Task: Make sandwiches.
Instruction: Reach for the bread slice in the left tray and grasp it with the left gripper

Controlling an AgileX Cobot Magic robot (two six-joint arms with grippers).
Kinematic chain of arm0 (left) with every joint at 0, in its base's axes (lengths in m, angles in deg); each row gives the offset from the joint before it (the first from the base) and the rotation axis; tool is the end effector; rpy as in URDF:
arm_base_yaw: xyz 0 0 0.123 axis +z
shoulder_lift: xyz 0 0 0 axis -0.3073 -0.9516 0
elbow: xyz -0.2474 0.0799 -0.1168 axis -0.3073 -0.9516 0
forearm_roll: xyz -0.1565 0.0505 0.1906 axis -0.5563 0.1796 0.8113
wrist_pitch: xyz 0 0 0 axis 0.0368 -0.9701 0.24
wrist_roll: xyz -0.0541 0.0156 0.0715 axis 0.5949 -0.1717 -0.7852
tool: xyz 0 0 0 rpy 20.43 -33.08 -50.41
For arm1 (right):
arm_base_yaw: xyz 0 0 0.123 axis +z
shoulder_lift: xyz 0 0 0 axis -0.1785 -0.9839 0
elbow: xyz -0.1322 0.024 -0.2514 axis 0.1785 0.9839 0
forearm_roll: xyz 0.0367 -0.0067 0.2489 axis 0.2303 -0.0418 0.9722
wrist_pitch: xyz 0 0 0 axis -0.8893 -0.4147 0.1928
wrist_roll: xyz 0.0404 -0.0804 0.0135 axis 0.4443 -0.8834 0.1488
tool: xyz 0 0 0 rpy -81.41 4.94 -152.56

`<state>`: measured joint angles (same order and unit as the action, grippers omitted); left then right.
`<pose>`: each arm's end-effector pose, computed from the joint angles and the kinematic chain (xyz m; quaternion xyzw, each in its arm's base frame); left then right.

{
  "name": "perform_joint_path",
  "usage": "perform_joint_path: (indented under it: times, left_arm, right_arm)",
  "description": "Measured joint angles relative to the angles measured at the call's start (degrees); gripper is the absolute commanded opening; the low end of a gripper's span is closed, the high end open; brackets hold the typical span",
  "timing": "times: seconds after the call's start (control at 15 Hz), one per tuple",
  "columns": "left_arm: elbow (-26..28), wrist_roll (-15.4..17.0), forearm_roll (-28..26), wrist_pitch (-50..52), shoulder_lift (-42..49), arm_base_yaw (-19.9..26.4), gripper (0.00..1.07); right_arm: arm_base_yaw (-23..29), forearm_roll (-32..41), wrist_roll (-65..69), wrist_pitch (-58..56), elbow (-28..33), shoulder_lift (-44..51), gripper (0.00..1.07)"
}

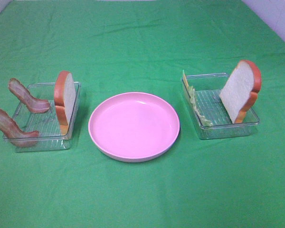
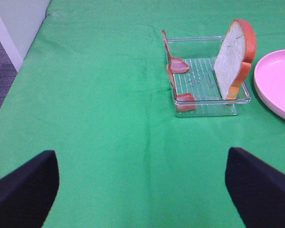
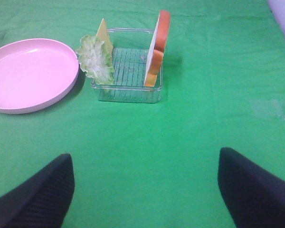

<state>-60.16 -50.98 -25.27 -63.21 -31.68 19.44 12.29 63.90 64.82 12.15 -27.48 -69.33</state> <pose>-0.0054 -0.0016 0.2776 -0.0112 0.8505 -0.0019 0.5258 -0.0085 0.0114 0.2802 -0.0848 0.8449 0.0416 0.5264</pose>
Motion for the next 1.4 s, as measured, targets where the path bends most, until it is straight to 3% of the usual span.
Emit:
perform_joint_path:
  times: [1.4]
  left_arm:
    - [0.0,0.0,0.0,0.0,0.0,0.0,0.9]
  right_arm:
    - [0.0,0.0,0.0,0.0,0.0,0.0,0.79]
